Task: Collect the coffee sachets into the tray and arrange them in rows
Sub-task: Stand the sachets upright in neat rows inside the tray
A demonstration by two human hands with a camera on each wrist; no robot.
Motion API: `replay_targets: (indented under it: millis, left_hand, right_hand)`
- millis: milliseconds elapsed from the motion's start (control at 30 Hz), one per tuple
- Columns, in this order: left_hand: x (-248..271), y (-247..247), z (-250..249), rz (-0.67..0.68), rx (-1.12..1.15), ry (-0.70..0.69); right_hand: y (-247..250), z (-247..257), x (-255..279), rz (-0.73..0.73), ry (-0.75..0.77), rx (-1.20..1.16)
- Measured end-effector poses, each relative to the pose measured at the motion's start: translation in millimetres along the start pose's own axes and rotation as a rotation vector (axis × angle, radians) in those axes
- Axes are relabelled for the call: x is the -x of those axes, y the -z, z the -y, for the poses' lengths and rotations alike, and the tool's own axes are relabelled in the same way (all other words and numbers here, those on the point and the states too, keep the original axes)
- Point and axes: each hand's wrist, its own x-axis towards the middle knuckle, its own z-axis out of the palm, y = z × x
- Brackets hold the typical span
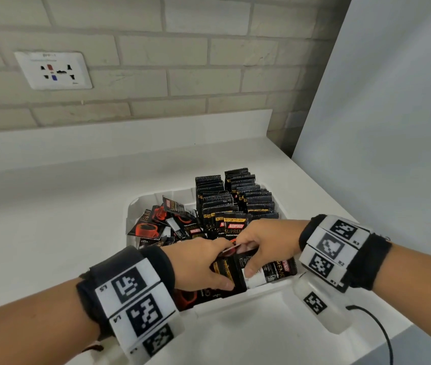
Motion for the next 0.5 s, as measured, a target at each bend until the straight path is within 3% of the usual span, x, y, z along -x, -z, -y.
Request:
replay_targets:
  millis: [200, 400, 500]
  left_hand:
    - [4.3, 0.1, 0.6, -0.071, 0.201, 0.011]
    - [-0.9, -1.9, 1.1, -0.12, 0.323, -0.043]
    - [-2.1, -2.9, -1.0, -0.139, 0.364, -0.07]
  right_hand:
    - [-11.9, -5.0, 10.2, -0.199, 0.027, -0.234]
    - [-18.3, -1.7, 15.8, -0.45, 0.065, -0.309]
    - [-22.4, -0.1, 15.7, -0.507, 0.075, -0.358]
